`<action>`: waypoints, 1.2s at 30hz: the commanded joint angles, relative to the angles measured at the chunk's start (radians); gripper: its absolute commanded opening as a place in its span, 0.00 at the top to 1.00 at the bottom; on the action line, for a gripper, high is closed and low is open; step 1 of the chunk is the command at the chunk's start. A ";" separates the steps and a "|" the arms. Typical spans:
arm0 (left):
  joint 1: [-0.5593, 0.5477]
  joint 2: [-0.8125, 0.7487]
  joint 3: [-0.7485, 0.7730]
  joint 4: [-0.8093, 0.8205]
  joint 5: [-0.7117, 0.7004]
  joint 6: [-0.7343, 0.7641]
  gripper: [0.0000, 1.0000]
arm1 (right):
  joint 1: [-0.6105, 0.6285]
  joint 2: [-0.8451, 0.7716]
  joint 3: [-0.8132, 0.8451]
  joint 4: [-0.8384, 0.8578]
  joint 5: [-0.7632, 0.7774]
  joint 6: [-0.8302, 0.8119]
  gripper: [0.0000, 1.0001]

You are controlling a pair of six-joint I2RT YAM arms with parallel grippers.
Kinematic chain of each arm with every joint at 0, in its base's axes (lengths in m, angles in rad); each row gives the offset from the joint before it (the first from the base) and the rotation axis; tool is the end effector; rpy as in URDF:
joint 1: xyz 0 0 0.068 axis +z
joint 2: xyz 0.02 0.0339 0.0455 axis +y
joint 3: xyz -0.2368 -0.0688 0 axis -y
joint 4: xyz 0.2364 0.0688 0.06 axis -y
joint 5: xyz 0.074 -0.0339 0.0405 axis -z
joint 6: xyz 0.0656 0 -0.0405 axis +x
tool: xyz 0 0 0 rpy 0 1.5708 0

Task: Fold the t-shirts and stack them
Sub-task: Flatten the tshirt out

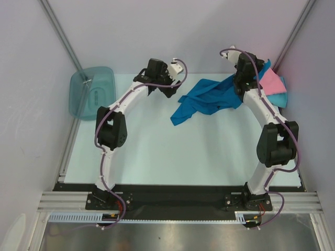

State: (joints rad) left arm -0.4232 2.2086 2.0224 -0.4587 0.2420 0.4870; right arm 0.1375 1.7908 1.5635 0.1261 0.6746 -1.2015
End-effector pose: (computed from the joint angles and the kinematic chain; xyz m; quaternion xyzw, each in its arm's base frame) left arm 0.4626 -0.2256 0.2362 0.4388 0.7741 -0.0938 0.4465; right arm 0.4416 0.0197 0.3371 -0.2605 0.6867 -0.5325 0.4207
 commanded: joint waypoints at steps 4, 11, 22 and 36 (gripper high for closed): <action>-0.029 0.098 0.091 0.057 0.186 -0.083 0.07 | 0.034 -0.074 -0.005 0.003 0.019 -0.004 1.00; -0.037 0.166 0.104 0.101 0.187 -0.050 0.06 | 0.050 -0.065 0.018 -0.043 0.019 0.029 1.00; -0.037 0.218 0.105 0.169 0.108 0.005 0.05 | 0.073 -0.051 0.038 -0.098 0.020 0.091 1.00; -0.037 0.272 0.157 0.207 0.114 0.045 0.00 | 0.093 -0.033 0.061 -0.120 0.020 0.095 1.00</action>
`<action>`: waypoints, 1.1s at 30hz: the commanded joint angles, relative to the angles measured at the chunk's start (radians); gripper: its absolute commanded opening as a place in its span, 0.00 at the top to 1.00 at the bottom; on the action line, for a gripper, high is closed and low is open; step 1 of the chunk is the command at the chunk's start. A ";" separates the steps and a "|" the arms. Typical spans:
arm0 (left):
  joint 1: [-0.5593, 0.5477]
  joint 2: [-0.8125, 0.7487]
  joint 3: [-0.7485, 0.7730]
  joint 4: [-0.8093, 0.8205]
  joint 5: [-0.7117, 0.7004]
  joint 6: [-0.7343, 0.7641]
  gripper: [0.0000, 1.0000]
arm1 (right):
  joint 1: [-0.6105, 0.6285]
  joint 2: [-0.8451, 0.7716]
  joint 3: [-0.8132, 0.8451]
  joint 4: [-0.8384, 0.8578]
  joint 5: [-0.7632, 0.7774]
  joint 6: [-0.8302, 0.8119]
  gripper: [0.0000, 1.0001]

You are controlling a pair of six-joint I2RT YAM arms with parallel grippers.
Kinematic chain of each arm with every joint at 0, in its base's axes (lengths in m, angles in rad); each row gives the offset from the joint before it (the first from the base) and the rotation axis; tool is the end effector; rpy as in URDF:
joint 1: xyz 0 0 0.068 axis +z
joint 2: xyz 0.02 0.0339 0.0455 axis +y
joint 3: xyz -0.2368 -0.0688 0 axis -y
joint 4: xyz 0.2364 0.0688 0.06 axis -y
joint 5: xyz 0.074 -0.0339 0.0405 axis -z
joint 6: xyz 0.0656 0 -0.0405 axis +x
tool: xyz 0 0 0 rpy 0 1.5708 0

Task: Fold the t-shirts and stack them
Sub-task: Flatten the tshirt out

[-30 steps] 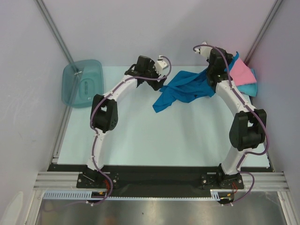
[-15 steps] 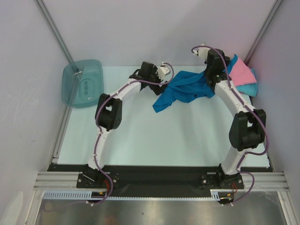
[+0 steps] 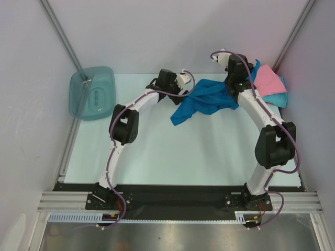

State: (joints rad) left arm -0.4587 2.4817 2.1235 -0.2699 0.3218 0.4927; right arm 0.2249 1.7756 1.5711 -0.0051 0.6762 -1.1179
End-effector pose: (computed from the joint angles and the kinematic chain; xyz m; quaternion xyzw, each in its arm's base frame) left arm 0.4927 -0.2665 0.1519 0.4674 0.7485 -0.1351 0.4506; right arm 0.4325 0.0568 0.3301 -0.2927 0.7039 -0.4889 0.4241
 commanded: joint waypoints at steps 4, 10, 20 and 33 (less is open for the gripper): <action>-0.001 -0.001 0.058 0.017 0.048 0.050 0.08 | 0.011 -0.007 0.070 0.011 0.020 0.017 1.00; -0.005 0.009 0.075 0.015 0.062 0.067 0.27 | 0.016 0.005 0.098 0.011 0.017 0.017 1.00; -0.018 0.008 0.072 0.005 0.054 0.082 0.00 | 0.016 0.001 0.113 0.011 0.017 0.021 1.00; -0.044 0.005 -0.033 -0.127 -0.098 0.593 0.00 | 0.028 0.010 0.136 0.010 0.007 0.027 1.00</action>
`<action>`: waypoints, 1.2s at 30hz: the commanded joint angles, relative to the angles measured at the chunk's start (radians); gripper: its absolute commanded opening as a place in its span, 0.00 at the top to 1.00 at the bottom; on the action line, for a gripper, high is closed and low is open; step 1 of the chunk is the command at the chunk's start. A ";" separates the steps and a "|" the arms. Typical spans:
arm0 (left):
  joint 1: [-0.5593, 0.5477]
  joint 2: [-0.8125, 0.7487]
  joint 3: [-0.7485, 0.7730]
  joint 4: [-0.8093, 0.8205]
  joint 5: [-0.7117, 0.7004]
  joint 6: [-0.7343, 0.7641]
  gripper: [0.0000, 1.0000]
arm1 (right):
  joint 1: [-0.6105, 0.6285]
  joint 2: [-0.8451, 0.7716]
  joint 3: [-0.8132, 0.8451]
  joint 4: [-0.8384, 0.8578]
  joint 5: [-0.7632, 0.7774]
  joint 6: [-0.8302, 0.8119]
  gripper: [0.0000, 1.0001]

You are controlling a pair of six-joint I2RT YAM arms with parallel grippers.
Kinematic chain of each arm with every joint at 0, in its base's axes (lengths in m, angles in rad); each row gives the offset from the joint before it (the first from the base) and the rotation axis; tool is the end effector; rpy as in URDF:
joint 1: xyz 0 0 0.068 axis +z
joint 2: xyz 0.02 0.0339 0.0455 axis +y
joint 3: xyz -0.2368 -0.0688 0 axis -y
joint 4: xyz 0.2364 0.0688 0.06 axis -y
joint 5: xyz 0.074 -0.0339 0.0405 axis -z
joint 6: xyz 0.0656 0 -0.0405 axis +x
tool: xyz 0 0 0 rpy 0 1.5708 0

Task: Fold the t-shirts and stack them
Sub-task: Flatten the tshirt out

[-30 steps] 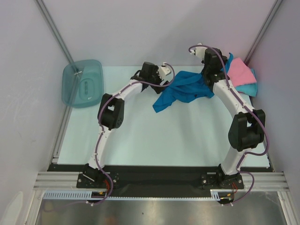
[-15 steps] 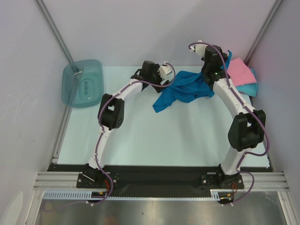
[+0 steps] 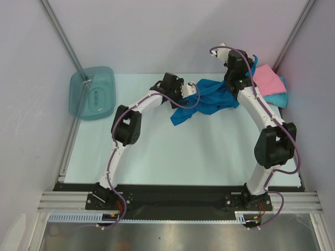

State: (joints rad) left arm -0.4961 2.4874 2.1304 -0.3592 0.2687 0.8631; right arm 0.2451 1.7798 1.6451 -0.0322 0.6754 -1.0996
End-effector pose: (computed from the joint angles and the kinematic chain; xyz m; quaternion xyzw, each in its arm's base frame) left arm 0.4788 -0.2790 0.1411 0.6100 0.6666 -0.0449 0.4260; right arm 0.4319 0.0657 0.3521 -0.2813 0.6969 -0.4827 0.4496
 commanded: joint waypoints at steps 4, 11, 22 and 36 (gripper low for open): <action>-0.010 0.005 -0.090 -0.026 -0.078 0.358 0.08 | 0.005 0.004 0.073 0.038 0.006 0.017 1.00; -0.009 0.018 -0.106 0.042 -0.056 0.402 0.27 | 0.011 0.001 0.067 0.008 0.010 0.026 1.00; -0.006 0.008 -0.017 0.065 0.032 0.263 0.18 | 0.014 0.006 0.062 0.023 0.012 0.003 1.00; -0.006 0.011 -0.009 0.097 0.104 0.082 0.25 | 0.023 0.023 0.058 0.058 0.006 -0.011 1.00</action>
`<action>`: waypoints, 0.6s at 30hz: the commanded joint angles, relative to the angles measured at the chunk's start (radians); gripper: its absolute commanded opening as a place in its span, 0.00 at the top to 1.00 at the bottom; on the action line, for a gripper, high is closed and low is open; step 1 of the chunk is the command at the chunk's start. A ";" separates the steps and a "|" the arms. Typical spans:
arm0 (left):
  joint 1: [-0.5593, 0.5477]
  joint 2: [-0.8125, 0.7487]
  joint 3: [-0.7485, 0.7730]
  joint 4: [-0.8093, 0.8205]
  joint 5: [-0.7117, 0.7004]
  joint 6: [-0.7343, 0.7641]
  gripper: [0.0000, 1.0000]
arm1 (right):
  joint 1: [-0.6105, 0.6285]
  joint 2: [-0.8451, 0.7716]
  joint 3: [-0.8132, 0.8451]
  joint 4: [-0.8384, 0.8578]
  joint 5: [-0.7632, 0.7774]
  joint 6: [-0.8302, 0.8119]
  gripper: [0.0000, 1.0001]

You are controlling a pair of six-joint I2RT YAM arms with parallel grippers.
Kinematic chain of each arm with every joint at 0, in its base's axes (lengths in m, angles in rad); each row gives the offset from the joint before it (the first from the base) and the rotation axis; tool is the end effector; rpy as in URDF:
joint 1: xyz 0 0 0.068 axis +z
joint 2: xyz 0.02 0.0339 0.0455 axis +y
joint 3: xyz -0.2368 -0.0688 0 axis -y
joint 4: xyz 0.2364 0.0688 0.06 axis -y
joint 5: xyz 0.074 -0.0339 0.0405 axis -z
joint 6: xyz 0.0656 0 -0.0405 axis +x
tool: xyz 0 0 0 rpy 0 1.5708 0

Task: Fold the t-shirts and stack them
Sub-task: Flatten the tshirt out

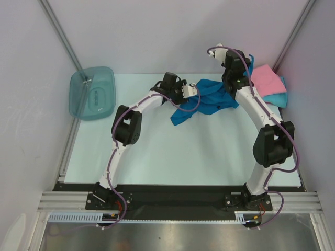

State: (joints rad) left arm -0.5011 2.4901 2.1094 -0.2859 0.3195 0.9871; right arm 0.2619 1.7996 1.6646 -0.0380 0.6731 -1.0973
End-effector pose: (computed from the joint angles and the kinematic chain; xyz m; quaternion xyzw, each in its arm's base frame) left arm 0.4788 -0.2857 0.1407 0.6526 0.6063 -0.0351 0.4530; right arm 0.4351 0.0743 0.3502 -0.2889 0.6956 -0.4774 0.4525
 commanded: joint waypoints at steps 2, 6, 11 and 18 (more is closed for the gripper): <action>-0.004 0.010 0.006 0.025 0.053 -0.030 0.27 | 0.008 0.009 0.043 0.067 0.006 -0.013 1.00; -0.005 0.012 0.009 0.028 0.067 -0.024 0.27 | 0.010 0.014 0.050 0.070 0.005 -0.016 1.00; -0.008 0.010 -0.020 0.021 0.058 0.056 0.37 | 0.016 0.017 0.057 0.076 0.005 -0.019 1.00; -0.010 0.009 -0.034 -0.004 0.064 0.117 0.81 | 0.017 0.017 0.060 0.090 0.006 -0.027 1.00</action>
State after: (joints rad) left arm -0.5030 2.4992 2.0808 -0.2939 0.3447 1.0557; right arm 0.2729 1.8233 1.6672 -0.0105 0.6731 -1.1091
